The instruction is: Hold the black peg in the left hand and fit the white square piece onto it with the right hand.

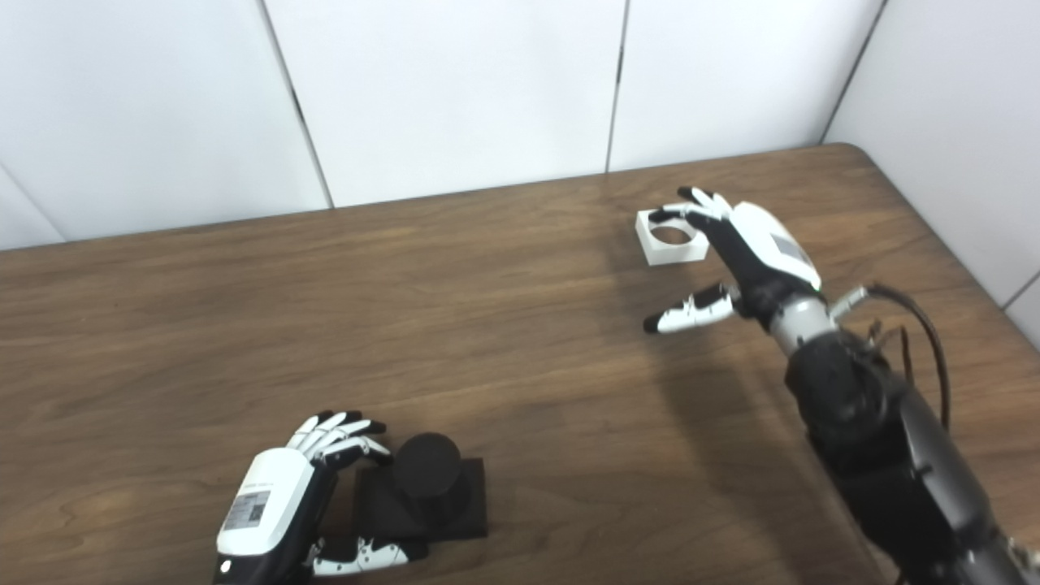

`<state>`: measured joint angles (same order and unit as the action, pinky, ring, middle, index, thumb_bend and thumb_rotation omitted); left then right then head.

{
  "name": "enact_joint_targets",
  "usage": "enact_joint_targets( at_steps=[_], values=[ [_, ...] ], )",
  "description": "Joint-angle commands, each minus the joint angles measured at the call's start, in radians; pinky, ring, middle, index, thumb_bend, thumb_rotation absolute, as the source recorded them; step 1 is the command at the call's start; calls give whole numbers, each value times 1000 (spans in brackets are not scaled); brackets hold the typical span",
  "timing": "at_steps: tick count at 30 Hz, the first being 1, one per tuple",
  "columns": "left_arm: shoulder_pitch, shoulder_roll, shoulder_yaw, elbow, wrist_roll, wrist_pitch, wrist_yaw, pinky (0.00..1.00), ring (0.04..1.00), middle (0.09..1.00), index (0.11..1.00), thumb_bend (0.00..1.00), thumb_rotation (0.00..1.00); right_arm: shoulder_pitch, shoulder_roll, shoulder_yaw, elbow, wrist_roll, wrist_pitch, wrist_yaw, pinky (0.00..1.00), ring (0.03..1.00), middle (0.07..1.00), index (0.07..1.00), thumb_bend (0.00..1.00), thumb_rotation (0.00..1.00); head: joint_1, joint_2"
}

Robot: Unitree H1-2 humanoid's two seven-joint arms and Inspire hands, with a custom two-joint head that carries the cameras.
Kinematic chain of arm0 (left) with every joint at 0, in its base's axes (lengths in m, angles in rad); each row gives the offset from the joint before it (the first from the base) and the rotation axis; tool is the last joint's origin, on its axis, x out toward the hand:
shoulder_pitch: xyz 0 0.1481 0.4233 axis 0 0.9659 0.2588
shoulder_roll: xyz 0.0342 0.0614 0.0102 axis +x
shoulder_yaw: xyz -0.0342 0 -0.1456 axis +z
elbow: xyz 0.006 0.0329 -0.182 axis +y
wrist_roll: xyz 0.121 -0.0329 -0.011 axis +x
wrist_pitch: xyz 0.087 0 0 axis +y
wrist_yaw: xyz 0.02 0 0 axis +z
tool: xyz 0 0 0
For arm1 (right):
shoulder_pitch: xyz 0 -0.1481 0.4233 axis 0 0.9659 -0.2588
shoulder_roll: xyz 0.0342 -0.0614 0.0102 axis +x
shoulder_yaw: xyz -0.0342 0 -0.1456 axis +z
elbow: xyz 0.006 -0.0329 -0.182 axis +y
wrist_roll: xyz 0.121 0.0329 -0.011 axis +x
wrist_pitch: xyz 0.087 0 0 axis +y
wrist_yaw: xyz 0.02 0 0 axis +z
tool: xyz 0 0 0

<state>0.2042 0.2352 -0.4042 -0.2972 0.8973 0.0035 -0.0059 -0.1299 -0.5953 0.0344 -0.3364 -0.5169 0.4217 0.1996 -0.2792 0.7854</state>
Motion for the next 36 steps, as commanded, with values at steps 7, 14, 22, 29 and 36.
enact_joint_targets(
  at_steps=[7, 14, 22, 29, 36],
  values=[
    [21, 33, 25, 13, 18, 3, -26, 900, 876, 797, 485, 522, 49, -201, -88, 48, 173, -70, -34, 54, 1000, 1000, 1000, 814, 923, 172, -20, -3],
    [25, 31, 33, 11, 16, -3, -34, 887, 871, 794, 485, 522, 49, -302, -103, 97, 321, -105, -59, 75, 1000, 1000, 1000, 829, 913, 180, -23, -6],
    [31, 26, 36, 12, 8, -14, -29, 883, 866, 789, 485, 522, 49, -392, -113, 166, 463, -145, -91, 102, 1000, 1000, 984, 830, 914, 181, -19, -4],
    [32, 24, 41, 13, 8, -21, -26, 879, 864, 788, 485, 522, 49, -445, -120, 238, 535, -194, -104, 150, 1000, 1000, 963, 834, 913, 176, -16, -1],
    [31, 17, 45, 6, 8, -13, -34, 879, 864, 789, 485, 522, 49, -489, -108, 289, 604, -218, -130, 176, 1000, 1000, 945, 828, 934, 196, -10, 1]
  ],
)
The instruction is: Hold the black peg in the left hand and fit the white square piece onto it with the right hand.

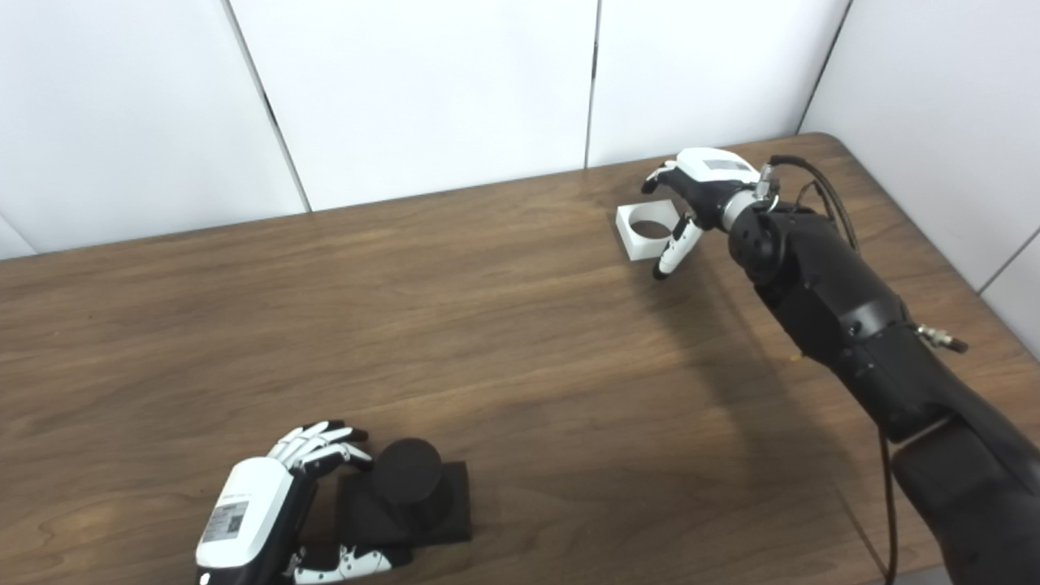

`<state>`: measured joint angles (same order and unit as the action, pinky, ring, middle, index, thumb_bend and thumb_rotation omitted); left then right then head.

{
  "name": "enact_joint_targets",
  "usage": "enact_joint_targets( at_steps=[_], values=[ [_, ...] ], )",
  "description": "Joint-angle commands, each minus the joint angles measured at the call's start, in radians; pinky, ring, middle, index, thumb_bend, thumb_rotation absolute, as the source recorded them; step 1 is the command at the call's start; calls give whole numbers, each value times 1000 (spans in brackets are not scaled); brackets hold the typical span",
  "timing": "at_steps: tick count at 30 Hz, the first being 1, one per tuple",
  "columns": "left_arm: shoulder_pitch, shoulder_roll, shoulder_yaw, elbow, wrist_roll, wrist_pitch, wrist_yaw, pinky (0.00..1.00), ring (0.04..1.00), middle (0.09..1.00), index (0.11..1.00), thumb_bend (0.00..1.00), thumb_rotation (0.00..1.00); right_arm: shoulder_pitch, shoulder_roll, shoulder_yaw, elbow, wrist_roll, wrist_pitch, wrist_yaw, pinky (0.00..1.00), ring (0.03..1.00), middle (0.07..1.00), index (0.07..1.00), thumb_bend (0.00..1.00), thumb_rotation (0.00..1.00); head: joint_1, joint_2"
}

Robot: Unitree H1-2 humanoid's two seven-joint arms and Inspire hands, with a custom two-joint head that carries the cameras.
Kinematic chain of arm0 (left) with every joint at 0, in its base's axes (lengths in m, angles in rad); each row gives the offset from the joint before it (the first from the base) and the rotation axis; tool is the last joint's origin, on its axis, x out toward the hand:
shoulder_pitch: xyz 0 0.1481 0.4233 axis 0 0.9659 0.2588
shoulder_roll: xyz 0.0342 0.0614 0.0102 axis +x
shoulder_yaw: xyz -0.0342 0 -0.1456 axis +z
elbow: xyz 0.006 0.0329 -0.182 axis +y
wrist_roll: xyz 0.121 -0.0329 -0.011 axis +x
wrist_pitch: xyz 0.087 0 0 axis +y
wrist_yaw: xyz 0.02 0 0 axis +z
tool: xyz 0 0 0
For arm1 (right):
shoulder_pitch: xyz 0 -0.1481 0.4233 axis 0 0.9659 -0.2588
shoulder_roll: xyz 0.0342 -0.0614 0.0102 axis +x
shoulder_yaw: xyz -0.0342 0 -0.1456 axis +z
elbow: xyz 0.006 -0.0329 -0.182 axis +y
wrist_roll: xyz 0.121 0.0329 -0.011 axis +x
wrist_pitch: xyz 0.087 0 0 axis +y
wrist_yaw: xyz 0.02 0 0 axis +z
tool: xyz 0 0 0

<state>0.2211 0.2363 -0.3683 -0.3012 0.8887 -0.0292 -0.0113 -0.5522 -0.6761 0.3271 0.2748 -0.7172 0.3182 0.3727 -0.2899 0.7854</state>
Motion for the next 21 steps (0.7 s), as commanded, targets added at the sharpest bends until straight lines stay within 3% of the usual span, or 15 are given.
enact_joint_targets(
  at_steps=[1, 16, 20, 21],
  values=[
    [15, 15, 10, 9, 17, 21, -28, 878, 864, 789, 485, 522, 49, -73, -26, 5, 3, -20, -32, 8, 1000, 1000, 945, 826, 934, 201, 3, 1],
    [19, -2, 13, -2, 26, 24, -31, 874, 860, 787, 484, 522, 49, -134, -7, 73, 138, -54, -96, 0, 941, 989, 892, 731, 834, 169, 13, 8],
    [19, -7, 15, -3, 29, 25, -35, 872, 860, 786, 484, 522, 49, -136, 0, 69, 168, -49, -122, -33, 914, 959, 843, 613, 819, 92, 14, 8],
    [19, -7, 15, -3, 30, 25, -35, 872, 860, 787, 484, 522, 49, -135, 0, 66, 172, -44, -130, -43, 910, 953, 835, 553, 675, 113, 14, 8]
  ],
)
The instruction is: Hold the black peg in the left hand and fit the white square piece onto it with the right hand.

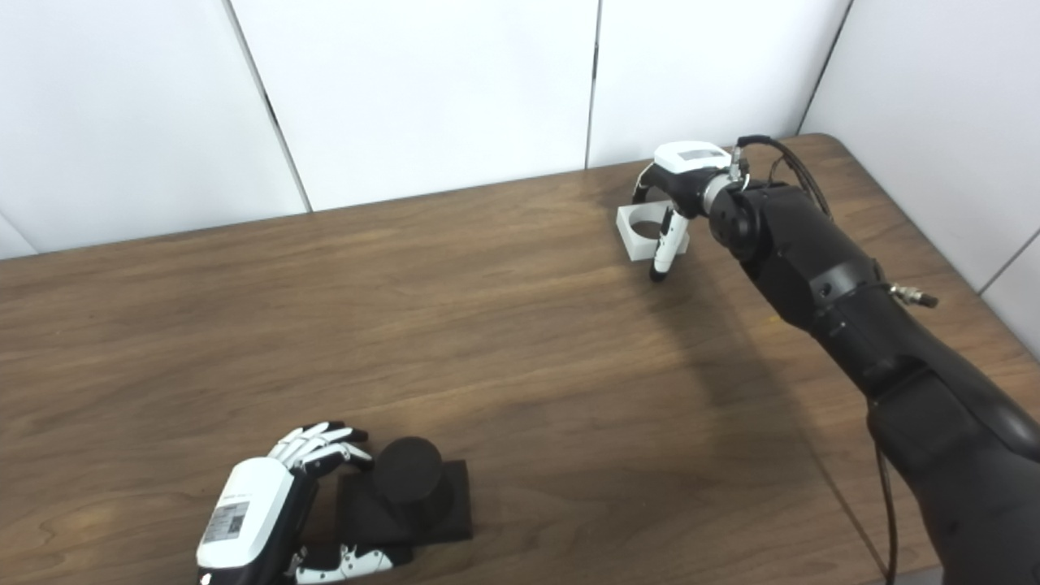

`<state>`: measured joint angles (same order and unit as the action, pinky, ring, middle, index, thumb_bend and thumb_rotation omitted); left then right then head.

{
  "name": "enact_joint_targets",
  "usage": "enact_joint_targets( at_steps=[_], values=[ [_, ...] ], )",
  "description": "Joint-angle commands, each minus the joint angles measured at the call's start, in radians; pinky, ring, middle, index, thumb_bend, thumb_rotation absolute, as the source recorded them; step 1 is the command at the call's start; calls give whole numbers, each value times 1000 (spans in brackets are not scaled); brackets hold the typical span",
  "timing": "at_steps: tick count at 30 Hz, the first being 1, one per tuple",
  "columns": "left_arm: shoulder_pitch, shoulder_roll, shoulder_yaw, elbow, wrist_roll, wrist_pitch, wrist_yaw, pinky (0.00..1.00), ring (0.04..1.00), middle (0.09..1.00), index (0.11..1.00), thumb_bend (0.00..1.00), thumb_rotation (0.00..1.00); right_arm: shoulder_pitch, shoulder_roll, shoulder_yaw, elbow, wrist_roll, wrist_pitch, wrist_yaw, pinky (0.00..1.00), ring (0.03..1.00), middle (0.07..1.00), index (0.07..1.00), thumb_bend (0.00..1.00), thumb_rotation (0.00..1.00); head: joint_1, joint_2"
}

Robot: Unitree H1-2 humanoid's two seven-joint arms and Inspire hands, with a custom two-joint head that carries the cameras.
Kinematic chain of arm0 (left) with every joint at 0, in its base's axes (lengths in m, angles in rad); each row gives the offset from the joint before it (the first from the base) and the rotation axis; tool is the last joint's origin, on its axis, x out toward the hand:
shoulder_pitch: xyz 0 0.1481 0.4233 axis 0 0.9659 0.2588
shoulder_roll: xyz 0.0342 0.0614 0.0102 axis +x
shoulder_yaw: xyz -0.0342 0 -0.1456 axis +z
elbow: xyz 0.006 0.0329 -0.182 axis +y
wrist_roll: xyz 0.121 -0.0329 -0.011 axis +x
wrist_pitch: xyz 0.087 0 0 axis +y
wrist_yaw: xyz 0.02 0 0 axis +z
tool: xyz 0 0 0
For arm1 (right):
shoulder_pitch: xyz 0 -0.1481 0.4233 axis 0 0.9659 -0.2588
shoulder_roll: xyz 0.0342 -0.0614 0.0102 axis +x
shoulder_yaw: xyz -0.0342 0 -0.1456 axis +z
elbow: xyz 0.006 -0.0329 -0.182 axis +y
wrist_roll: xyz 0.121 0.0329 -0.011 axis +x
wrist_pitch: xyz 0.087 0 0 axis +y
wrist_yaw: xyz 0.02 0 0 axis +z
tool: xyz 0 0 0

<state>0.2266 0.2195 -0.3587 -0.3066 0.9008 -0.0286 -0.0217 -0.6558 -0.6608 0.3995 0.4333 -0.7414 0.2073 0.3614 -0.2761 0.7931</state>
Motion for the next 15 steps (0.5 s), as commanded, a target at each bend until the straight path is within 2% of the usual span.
enact_joint_targets(
  at_steps=[1, 4, 10, 15],
  values=[
    [14, 9, 6, 2, 20, 24, -26, 872, 860, 787, 484, 522, 49, -29, -15, -8, 17, -20, -28, -45, 905, 944, 826, 521, 601, 122, 1, 0],
    [14, 7, 6, 2, 19, 21, -25, 876, 860, 788, 484, 522, 49, -20, -18, -8, 18, -33, -52, -82, 853, 893, 785, 490, 532, 129, 2, 1],
    [16, 2, 5, 0, 21, 22, -26, 876, 862, 787, 484, 522, 49, -5, -18, -7, 10, -49, -75, -126, 815, 853, 747, 484, 522, 124, 7, 2],
    [16, -3, 3, -2, 24, 21, -24, 873, 859, 785, 484, 522, 49, 10, -24, -10, -33, -56, -81, -123, 821, 852, 738, 484, 522, 125, 18, 4]
  ],
)
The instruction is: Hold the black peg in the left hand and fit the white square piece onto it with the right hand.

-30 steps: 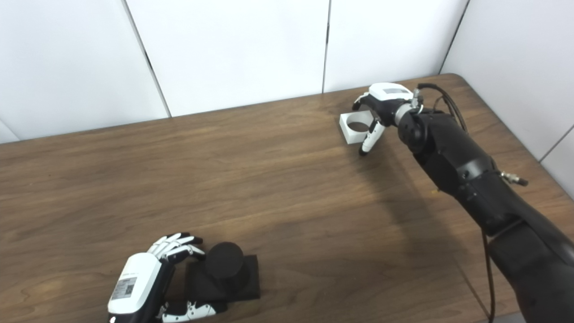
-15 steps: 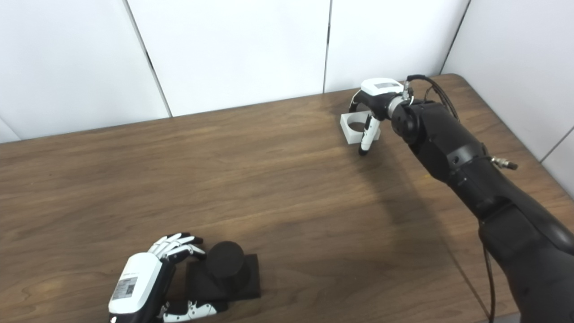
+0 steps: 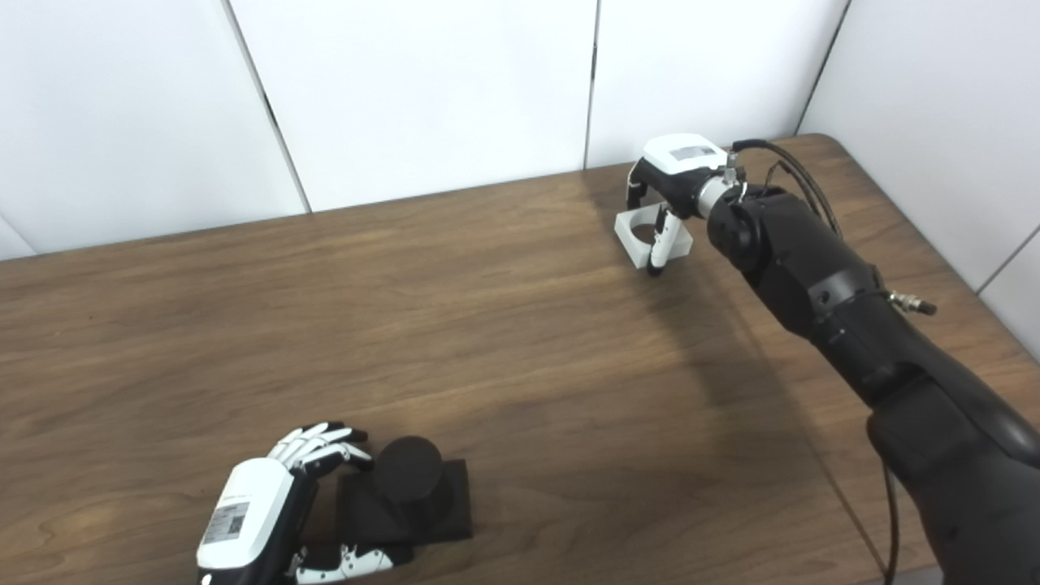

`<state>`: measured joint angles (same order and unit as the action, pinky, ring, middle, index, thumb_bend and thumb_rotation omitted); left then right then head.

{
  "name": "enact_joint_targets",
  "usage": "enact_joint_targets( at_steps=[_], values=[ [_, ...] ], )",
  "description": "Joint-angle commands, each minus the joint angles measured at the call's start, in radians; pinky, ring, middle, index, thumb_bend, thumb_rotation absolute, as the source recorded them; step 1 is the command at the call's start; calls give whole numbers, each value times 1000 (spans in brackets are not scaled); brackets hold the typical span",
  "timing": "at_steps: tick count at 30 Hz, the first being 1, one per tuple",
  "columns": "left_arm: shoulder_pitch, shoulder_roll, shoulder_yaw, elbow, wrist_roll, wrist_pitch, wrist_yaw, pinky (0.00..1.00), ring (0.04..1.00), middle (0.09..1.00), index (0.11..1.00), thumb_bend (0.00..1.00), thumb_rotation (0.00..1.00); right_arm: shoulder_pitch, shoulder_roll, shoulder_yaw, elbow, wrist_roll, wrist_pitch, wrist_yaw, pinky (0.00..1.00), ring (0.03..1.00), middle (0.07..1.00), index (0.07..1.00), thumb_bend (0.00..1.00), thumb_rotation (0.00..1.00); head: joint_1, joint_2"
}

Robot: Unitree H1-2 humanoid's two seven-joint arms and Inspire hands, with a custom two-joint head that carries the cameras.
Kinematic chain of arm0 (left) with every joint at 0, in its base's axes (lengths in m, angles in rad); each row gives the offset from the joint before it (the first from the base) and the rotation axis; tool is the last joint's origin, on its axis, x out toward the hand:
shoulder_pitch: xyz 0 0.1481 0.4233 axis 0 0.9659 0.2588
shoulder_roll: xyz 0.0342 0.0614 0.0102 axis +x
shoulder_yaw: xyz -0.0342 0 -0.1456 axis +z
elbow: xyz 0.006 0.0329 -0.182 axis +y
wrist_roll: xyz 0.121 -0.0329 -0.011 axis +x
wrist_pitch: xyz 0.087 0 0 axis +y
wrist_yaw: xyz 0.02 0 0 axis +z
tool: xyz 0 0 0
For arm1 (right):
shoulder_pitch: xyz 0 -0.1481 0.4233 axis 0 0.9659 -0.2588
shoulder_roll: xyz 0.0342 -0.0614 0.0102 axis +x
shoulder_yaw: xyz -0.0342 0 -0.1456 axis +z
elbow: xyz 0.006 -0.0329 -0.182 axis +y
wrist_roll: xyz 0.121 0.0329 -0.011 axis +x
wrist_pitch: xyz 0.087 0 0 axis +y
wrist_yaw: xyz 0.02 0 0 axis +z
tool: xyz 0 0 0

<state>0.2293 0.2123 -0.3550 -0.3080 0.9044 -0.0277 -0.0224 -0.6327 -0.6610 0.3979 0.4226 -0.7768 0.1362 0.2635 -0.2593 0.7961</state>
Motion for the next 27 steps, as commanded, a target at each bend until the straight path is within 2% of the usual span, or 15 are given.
enact_joint_targets(
  at_steps=[1, 6, 12, 14, 19, 23, 27],
  values=[
    [13, 3, -1, -2, 22, 21, -24, 875, 860, 785, 484, 522, 49, -8, -27, -12, -40, -16, -14, -18, 819, 854, 739, 485, 522, 125, 7, 3],
    [12, -9, -7, -9, 37, 36, -39, 873, 863, 789, 484, 522, 49, 45, -45, -45, -262, 16, -27, 54, 831, 876, 754, 484, 523, 127, 34, 8],
    [9, -23, -14, -11, 53, 45, -47, 883, 865, 791, 485, 522, 49, 89, -45, -68, -550, 30, -20, 187, 840, 879, 757, 485, 523, 129, 56, 14],
    [7, -30, -17, -10, 60, 50, -50, 884, 865, 791, 485, 522, 49, 103, -30, -72, -670, 47, 1, 254, 840, 881, 759, 485, 523, 129, 67, 16],
    [3, -41, -29, -11, 80, 60, -53, 884, 864, 791, 485, 522, 49, 138, 23, -77, -865, 79, 31, 347, 851, 871, 751, 483, 524, 130, 83, 20],
    [-1, -50, -38, -15, 91, 70, -59, 878, 859, 790, 485, 522, 50, 154, 73, -63, -994, 96, 6, 399, 838, 850, 732, 482, 524, 132, 101, 28],
    [-5, -61, -45, -22, 101, 84, -70, 871, 859, 791, 485, 522, 50, 160, 112, -61, -1072, 111, -7, 438, 846, 834, 718, 481, 524, 131, 121, 37]
  ],
)
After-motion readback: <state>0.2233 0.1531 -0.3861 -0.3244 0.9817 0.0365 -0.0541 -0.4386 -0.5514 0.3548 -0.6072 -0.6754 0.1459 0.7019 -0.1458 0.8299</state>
